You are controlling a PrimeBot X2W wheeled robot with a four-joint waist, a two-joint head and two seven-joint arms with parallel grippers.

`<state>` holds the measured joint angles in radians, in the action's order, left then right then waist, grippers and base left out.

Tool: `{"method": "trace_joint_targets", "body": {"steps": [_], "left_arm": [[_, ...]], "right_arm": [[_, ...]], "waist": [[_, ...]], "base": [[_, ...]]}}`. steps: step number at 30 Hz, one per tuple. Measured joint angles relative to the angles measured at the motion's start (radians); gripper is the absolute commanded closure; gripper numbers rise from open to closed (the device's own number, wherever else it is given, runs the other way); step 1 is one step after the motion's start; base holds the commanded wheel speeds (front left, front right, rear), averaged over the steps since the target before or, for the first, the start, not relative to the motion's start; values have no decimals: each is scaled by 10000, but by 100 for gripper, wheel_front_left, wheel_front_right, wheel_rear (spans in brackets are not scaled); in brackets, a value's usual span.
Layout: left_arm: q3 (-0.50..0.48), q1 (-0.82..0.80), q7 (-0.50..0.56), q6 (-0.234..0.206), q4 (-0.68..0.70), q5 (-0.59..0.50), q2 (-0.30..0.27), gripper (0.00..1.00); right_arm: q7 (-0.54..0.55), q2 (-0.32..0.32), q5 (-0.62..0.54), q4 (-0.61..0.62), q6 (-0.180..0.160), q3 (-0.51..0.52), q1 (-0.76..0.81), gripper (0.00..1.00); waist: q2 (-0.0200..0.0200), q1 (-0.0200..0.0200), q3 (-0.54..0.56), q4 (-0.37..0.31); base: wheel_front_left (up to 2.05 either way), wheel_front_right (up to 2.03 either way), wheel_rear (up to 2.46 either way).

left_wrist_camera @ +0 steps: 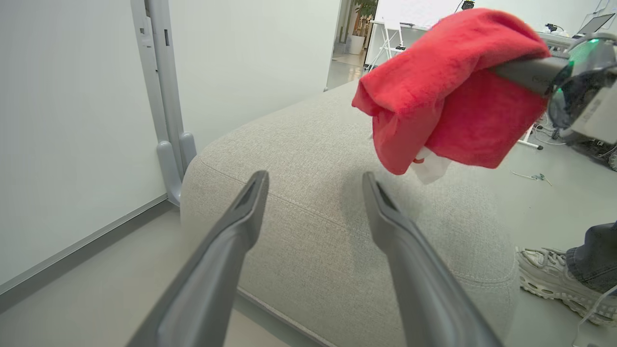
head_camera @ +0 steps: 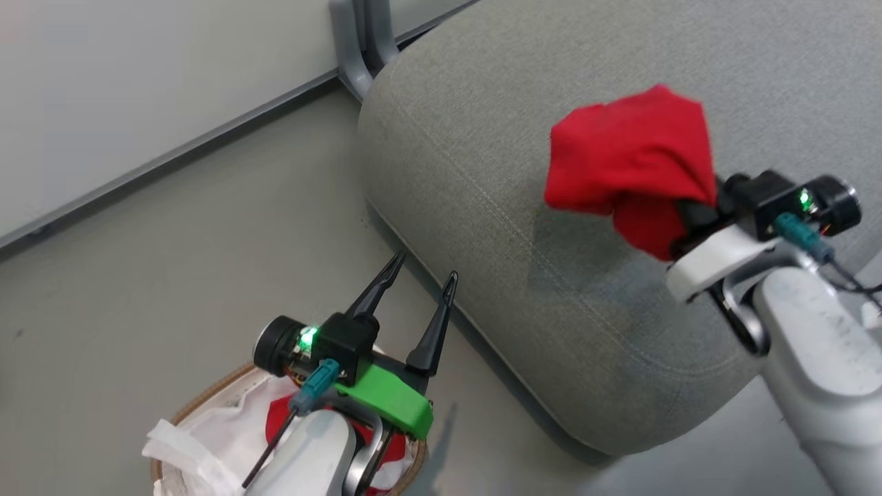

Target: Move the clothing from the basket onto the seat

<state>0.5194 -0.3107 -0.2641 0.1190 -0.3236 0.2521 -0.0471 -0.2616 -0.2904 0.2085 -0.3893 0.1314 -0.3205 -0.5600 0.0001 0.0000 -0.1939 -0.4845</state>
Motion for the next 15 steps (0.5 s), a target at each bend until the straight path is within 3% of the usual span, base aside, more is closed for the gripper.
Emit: {"method": "trace_joint_targets", "body": {"steps": [6,15], "left_arm": [[-13,-529,2,42,-29,-267,-4,0],[134,-1452,2,82,94,-671,-6,0]], "right_arm": [[-2,-869,-196,-399,0,410,-1853,100],[0,-1682,-337,-1712,0,1344,-3900,100]], "waist": [[0,0,-936,523],[0,1,-2506,1332]], "base": [[0,0,0],[0,0,0]]}}
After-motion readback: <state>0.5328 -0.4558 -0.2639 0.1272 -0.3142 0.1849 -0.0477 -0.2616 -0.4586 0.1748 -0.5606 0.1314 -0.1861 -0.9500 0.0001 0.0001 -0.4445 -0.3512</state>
